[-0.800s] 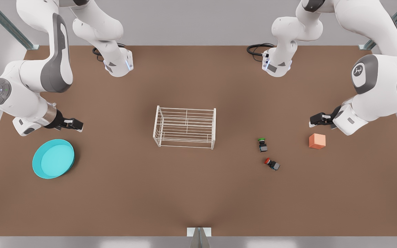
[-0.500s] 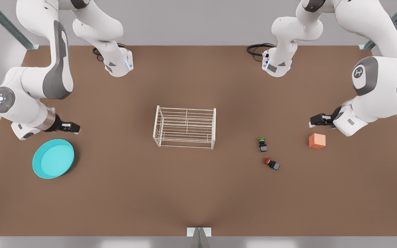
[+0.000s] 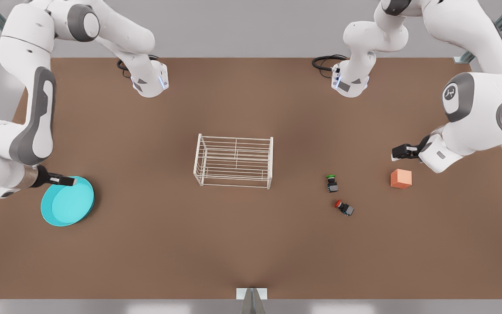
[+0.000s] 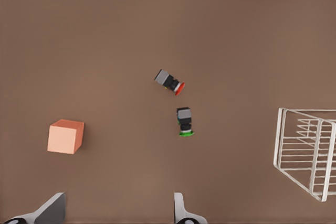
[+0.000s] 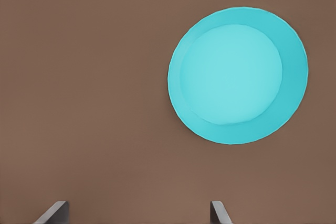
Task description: Place the plate on the shelf with right arm and place the red button switch in the plate with left arm
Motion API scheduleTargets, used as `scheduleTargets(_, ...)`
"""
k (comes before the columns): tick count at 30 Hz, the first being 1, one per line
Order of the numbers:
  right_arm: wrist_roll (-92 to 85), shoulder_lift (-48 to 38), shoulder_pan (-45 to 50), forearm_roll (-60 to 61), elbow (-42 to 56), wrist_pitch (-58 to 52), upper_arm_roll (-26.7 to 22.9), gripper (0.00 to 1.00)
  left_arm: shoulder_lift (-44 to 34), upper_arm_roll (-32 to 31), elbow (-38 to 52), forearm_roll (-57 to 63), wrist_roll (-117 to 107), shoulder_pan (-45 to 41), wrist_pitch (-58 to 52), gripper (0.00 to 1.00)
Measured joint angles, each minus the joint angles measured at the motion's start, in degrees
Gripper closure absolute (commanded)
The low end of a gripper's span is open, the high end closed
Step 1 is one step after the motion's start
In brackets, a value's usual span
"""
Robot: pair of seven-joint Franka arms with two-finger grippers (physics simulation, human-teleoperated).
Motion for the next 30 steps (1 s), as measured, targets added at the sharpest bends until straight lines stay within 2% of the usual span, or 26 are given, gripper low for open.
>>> scheduleTargets(3,-3.94,6.28,-12.72,-1.61,3.16,1.26,12.71,0.0,0.19,-0.02,-0.15,0.43,0.0,0.08,-0.23,0.0)
scheduleTargets(9,-12.21,12.35,-23.36,-8.02,5.84,2.84,19.96,0.0,0.35,-0.15,-0.31,0.7,-0.07,-0.09,-0.49,0.0)
scheduleTargets(19,-24.7,23.43,-27.47,-12.73,15.34,6.06,20.45,0.0,0.39,-0.25,-0.8,0.76,-0.25,-0.11,-0.69,0.0)
scheduleTargets(30,-31.07,28.82,-27.96,-9.54,18.28,10.61,20.34,0.0,0.44,-0.24,-1.26,0.46,-0.11,-0.31,-1.07,0.0)
